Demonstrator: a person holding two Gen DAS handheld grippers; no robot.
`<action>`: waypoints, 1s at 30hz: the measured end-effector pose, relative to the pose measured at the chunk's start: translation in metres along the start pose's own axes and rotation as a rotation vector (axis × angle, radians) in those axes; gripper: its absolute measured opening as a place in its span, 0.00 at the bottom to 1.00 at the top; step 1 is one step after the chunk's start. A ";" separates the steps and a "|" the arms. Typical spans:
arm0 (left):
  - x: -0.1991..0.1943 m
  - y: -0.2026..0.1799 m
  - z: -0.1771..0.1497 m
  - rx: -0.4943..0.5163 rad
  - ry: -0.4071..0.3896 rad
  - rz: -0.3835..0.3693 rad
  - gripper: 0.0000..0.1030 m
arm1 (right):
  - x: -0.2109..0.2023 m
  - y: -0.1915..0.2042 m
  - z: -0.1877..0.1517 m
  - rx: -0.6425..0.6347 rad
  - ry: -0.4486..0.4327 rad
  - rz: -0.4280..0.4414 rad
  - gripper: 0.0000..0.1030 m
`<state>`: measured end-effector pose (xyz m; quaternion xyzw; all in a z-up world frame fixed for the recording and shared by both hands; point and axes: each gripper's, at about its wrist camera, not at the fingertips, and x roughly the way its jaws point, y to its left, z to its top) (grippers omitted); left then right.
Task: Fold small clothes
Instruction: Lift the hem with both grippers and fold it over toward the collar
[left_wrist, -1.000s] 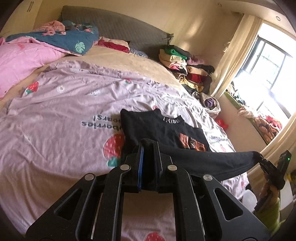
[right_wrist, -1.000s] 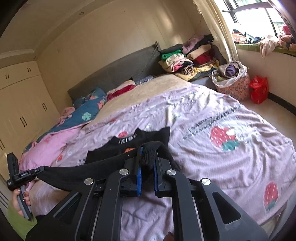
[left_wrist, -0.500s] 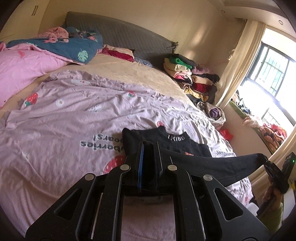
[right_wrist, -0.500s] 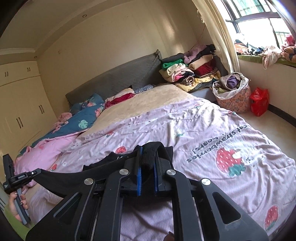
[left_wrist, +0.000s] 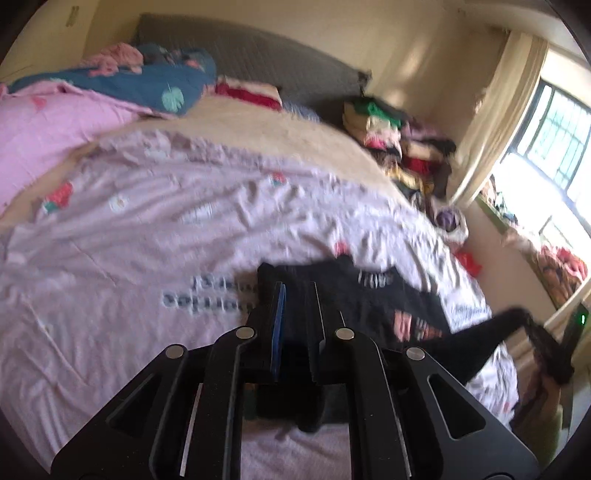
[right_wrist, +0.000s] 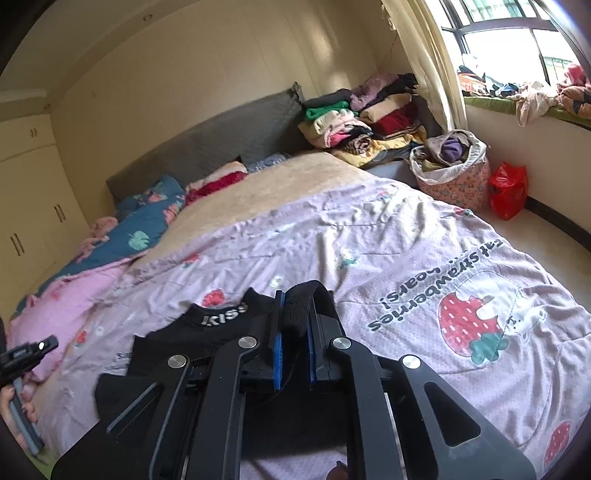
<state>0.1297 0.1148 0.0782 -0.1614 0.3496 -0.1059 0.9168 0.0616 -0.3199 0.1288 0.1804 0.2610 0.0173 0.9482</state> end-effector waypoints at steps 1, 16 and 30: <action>0.008 0.000 -0.008 -0.002 0.045 -0.023 0.19 | 0.005 -0.002 -0.001 0.005 0.009 -0.009 0.09; 0.076 -0.016 -0.067 0.061 0.329 -0.090 0.02 | 0.024 -0.017 -0.024 0.070 0.043 -0.030 0.09; 0.045 0.001 0.020 -0.069 0.078 -0.154 0.02 | 0.037 -0.009 0.008 0.086 -0.011 0.019 0.09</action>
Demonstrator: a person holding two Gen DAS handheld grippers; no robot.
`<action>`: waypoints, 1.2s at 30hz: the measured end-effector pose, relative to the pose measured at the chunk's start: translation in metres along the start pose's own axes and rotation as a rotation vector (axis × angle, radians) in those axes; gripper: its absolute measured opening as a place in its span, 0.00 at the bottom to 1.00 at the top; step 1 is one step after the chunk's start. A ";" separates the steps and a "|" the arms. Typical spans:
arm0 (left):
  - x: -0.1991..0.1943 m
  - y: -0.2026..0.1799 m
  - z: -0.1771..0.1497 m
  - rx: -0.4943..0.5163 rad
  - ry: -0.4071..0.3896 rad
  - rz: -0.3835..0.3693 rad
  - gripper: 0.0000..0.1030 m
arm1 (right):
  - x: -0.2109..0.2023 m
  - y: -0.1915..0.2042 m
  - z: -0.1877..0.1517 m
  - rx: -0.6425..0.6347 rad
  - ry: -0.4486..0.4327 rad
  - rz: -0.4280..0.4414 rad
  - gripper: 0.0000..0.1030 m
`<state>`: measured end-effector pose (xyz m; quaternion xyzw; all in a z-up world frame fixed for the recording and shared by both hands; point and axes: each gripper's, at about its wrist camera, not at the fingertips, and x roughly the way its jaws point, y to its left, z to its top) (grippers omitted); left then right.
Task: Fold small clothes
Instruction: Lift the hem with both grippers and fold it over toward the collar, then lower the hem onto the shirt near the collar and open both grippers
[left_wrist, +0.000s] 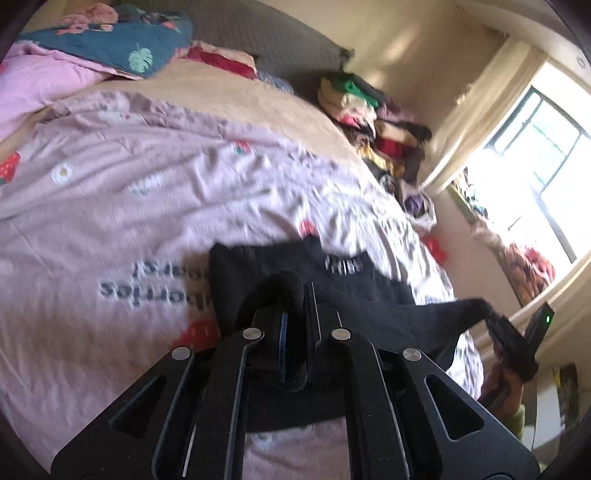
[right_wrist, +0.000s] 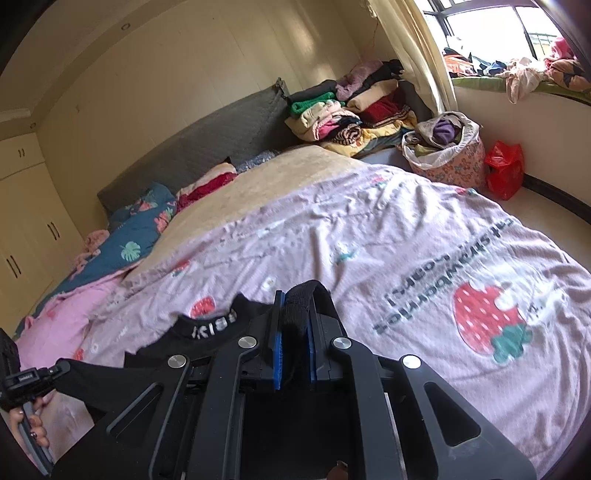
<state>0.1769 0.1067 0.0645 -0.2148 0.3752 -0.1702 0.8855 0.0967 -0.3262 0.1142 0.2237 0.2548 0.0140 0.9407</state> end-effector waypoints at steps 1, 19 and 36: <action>0.001 0.002 0.005 -0.006 -0.010 0.012 0.02 | 0.004 0.001 0.003 0.007 -0.002 0.003 0.09; 0.057 0.035 0.008 -0.036 0.031 0.100 0.02 | 0.062 -0.010 0.003 0.041 0.028 -0.035 0.09; 0.041 -0.004 -0.002 0.099 -0.025 0.176 0.43 | 0.049 -0.003 -0.020 -0.034 0.003 -0.099 0.37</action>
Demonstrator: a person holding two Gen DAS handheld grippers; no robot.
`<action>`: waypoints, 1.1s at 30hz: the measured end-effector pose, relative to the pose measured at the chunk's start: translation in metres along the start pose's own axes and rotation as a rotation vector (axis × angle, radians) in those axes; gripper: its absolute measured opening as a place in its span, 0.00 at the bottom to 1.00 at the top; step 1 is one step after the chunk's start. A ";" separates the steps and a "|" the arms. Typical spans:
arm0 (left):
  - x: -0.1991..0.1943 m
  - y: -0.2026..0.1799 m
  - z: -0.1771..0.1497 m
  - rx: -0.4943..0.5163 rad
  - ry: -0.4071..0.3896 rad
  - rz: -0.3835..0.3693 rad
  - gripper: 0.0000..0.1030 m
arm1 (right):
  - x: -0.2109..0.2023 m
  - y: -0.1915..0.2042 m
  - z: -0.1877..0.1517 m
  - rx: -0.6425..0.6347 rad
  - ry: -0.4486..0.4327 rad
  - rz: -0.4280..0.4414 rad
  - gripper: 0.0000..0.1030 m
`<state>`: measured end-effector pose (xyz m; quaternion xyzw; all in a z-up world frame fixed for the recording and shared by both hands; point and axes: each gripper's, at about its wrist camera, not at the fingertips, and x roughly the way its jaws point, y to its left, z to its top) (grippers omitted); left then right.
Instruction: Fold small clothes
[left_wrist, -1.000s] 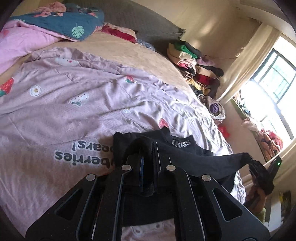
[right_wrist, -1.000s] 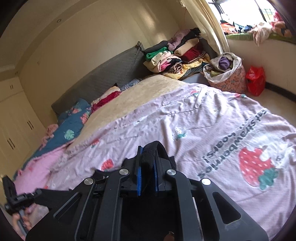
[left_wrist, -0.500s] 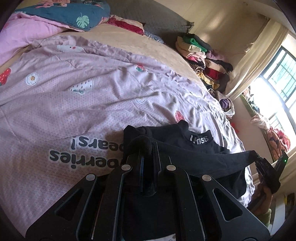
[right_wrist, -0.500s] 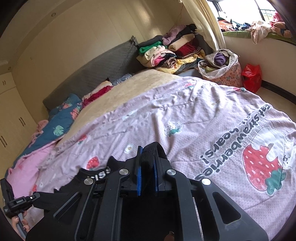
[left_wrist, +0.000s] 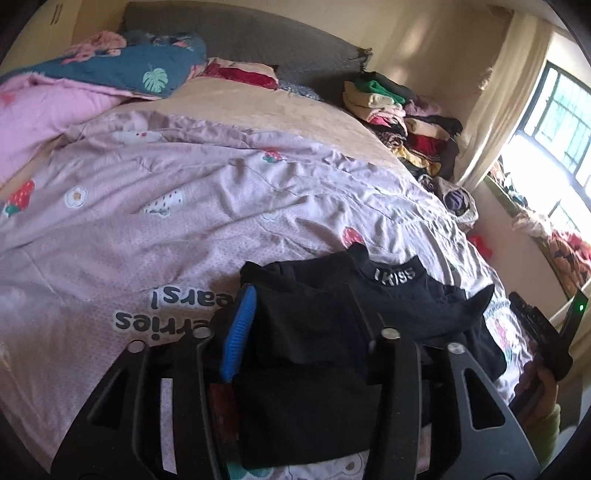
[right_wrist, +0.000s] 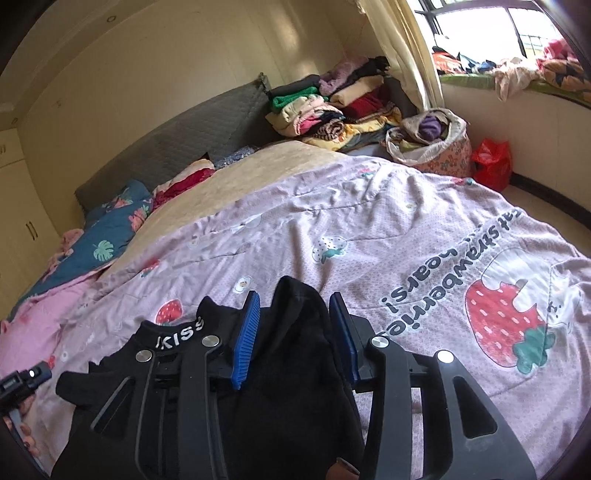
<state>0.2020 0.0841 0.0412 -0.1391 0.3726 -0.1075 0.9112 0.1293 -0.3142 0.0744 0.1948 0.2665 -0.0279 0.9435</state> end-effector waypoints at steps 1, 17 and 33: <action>0.000 -0.002 -0.001 0.005 0.003 -0.004 0.50 | -0.003 0.002 0.000 -0.013 -0.007 -0.001 0.37; 0.027 -0.058 -0.059 0.255 0.185 -0.056 0.08 | 0.001 0.073 -0.041 -0.298 0.176 0.119 0.11; 0.073 -0.030 -0.044 0.250 0.184 0.070 0.08 | 0.063 0.065 -0.067 -0.318 0.375 0.048 0.09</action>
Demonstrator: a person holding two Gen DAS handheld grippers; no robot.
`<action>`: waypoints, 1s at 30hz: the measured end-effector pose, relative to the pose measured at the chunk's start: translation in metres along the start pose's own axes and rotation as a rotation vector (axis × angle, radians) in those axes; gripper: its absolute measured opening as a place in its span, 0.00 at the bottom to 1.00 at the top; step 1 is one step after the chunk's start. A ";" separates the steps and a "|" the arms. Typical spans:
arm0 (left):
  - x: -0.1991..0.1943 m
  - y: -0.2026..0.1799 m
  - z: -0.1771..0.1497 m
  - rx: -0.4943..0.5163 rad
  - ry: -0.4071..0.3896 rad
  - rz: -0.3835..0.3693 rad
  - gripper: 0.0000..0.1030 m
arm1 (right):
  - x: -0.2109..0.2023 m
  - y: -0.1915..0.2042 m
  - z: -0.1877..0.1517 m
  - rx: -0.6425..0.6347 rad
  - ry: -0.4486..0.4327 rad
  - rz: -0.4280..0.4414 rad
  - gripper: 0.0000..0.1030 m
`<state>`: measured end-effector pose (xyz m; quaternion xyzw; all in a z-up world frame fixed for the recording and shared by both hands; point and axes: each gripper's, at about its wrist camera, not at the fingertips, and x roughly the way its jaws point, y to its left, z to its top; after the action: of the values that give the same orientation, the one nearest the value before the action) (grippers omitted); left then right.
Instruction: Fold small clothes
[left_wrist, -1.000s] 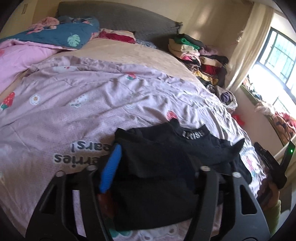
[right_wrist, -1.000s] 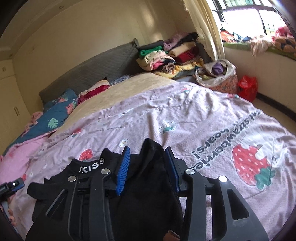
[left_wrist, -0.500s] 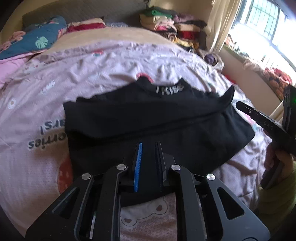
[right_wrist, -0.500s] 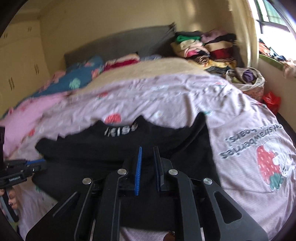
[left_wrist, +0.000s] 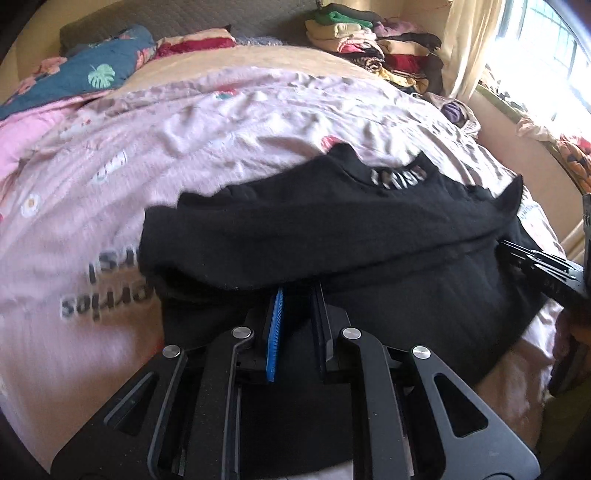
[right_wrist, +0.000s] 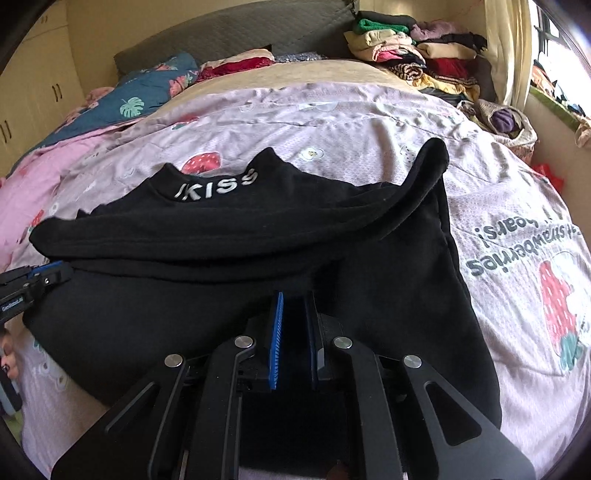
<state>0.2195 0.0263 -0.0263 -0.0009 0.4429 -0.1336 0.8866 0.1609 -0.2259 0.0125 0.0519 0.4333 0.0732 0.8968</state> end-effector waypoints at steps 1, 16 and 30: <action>0.003 0.002 0.002 0.001 -0.006 0.008 0.09 | 0.003 -0.002 0.004 0.010 0.006 0.007 0.09; 0.007 0.056 0.033 -0.148 -0.069 0.011 0.32 | 0.020 -0.044 0.052 0.151 -0.076 0.021 0.10; 0.010 0.088 0.029 -0.285 -0.036 -0.019 0.48 | 0.005 -0.083 0.045 0.151 -0.088 -0.164 0.49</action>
<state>0.2691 0.1049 -0.0268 -0.1333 0.4413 -0.0779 0.8840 0.2067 -0.3081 0.0233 0.0870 0.4006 -0.0357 0.9114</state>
